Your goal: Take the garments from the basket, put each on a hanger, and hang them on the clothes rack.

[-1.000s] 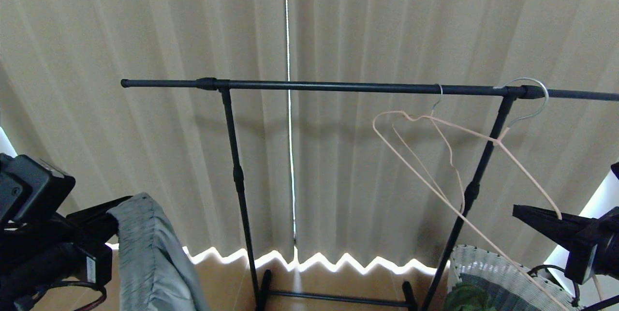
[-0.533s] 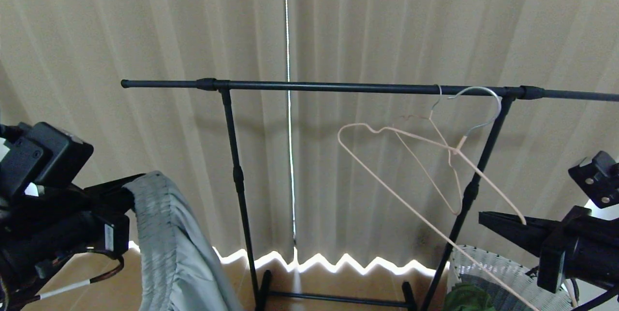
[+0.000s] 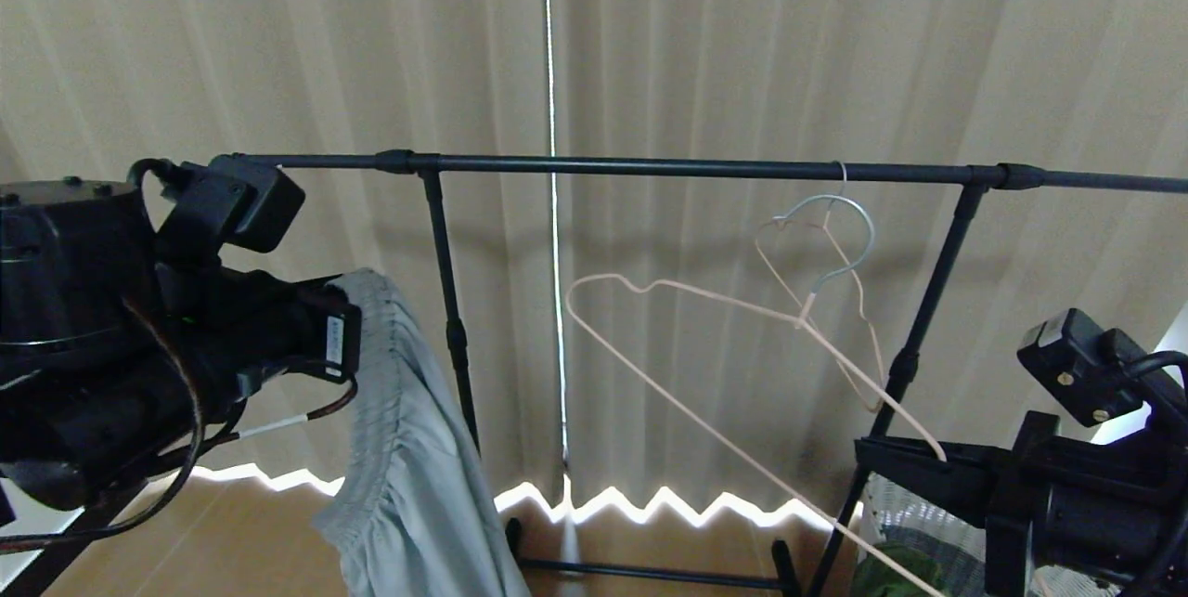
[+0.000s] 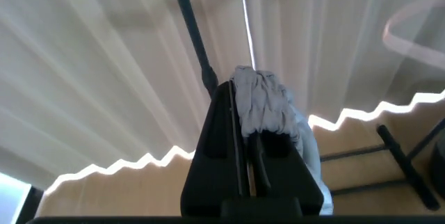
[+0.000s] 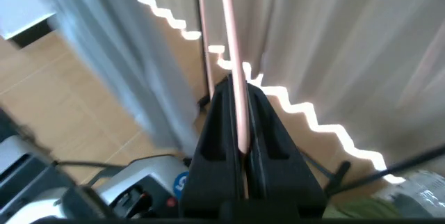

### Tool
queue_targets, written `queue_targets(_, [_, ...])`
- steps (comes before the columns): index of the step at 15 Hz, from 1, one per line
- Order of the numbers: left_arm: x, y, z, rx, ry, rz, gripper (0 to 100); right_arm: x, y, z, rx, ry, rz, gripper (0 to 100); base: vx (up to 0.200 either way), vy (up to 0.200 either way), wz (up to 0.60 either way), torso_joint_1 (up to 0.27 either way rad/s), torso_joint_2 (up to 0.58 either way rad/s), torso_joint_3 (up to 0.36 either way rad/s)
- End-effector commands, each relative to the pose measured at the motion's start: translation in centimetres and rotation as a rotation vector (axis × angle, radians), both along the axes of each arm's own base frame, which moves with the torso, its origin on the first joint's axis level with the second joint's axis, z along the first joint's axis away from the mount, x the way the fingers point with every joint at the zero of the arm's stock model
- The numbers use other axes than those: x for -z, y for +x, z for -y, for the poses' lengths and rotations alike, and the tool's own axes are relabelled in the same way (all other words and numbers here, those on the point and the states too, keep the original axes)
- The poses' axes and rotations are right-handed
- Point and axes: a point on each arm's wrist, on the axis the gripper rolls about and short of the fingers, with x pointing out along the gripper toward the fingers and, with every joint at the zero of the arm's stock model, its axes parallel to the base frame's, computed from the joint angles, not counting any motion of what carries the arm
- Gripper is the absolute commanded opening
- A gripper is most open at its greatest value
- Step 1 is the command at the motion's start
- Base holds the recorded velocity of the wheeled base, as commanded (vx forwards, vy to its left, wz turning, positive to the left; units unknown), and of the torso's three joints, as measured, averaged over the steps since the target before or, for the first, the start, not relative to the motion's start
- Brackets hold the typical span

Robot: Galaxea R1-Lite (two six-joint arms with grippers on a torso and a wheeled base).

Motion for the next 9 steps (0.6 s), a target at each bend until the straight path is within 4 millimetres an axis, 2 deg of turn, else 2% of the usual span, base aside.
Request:
queue_targets(1, [-0.4, 1.9, 2.1, 0.0, 0.006, 0.005, 0, -0.4, 0.0, -0.7, -0.031, 0.014, 0.004, 0, 0.0, 0.0, 0.0, 0.0, 0.0, 0.0])
queue_targets(3, [-0.5, 2.4, 3.0, -0.006, 0.014, 0.01, 0, -0.7, 0.2, -1.3, -0.043, 0.03, -0.006, 0, 0.0, 0.0, 0.0, 0.0, 0.0, 0.0])
queue_targets(6, [0.3, 4.8, 4.0, -0.094, 0.05, -0.004, 0, -0.8, -0.6, -2.6, -0.12, 0.039, -0.016, 0, 0.0, 0.0, 0.0, 0.0, 0.0, 0.0])
queue_targets(7, [0.2, 5.9, 4.3, -0.144, 0.063, 0.006, 0, -0.8, -1.2, -3.4, -0.164, 0.059, -0.039, 0, 0.0, 0.0, 0.0, 0.0, 0.0, 0.0])
queue_targets(9, [-0.2, 6.3, 4.5, -0.155, 0.07, 0.004, 0, -0.9, -1.7, -4.9, -0.218, 0.084, -0.075, 0, 0.0, 0.0, 0.0, 0.0, 0.0, 0.0])
